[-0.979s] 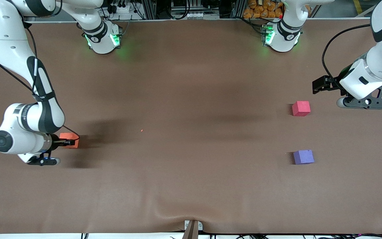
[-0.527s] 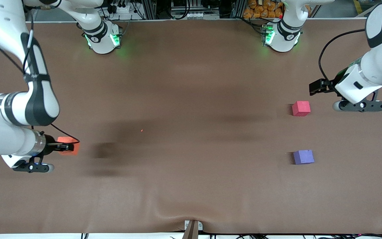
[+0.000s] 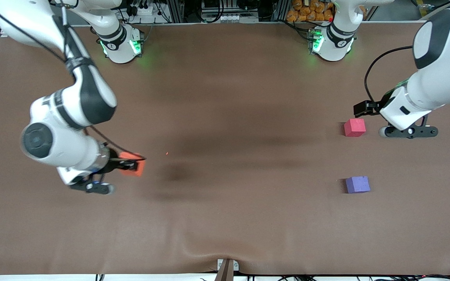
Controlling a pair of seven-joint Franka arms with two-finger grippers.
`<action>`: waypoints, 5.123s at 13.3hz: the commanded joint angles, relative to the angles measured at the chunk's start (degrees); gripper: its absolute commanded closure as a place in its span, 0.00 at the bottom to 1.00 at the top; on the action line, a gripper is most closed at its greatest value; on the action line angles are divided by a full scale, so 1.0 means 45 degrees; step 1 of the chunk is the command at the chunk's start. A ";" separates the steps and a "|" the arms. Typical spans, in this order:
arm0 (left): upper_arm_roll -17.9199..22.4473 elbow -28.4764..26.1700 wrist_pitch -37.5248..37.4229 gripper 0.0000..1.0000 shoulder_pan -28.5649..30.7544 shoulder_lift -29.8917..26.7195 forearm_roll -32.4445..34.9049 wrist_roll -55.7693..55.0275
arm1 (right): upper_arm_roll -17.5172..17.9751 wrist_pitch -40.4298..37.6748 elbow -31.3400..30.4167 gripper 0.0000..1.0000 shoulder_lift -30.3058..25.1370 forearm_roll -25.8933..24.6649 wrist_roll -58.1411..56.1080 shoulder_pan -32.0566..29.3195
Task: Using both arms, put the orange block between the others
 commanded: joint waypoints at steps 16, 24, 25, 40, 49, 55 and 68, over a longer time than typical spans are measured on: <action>-0.0341 -0.0433 0.3489 0.00 -0.1020 0.1422 -0.0023 -0.3644 | 0.0960 0.2905 -0.0152 0.36 0.1925 -0.0759 0.2961 0.3898; -0.0341 0.1207 0.3529 0.00 -0.1507 0.3374 -0.0042 -0.5343 | 0.0530 0.3922 -0.0094 0.21 0.2747 -0.1579 0.3879 0.4563; -0.0341 0.1345 0.3529 0.00 -0.1819 0.3706 -0.0023 -0.5500 | 0.0530 0.3922 -0.0054 0.18 0.2708 -0.1579 0.3859 0.4524; -0.0322 0.4198 0.9013 0.00 -0.4027 0.7674 -0.0062 -1.1223 | 0.0278 0.3358 0.0550 0.00 0.1325 -0.2046 0.3879 0.3296; 0.3890 0.5133 1.2298 0.00 -0.9275 1.0053 -0.0042 -1.1459 | -0.1169 -0.1965 0.0649 0.00 -0.1781 -0.2067 -0.1030 -0.0276; 0.4561 0.5272 1.3586 0.00 -1.0317 1.0720 -0.0003 -1.1302 | -0.2278 -0.2894 0.0571 0.00 -0.2739 -0.1931 -0.1842 -0.1278; 0.4737 0.5409 1.4114 0.00 -1.0806 1.1658 0.1696 -1.1381 | -0.6716 -0.4042 0.0102 0.00 -0.3640 0.1002 -0.4982 -0.0535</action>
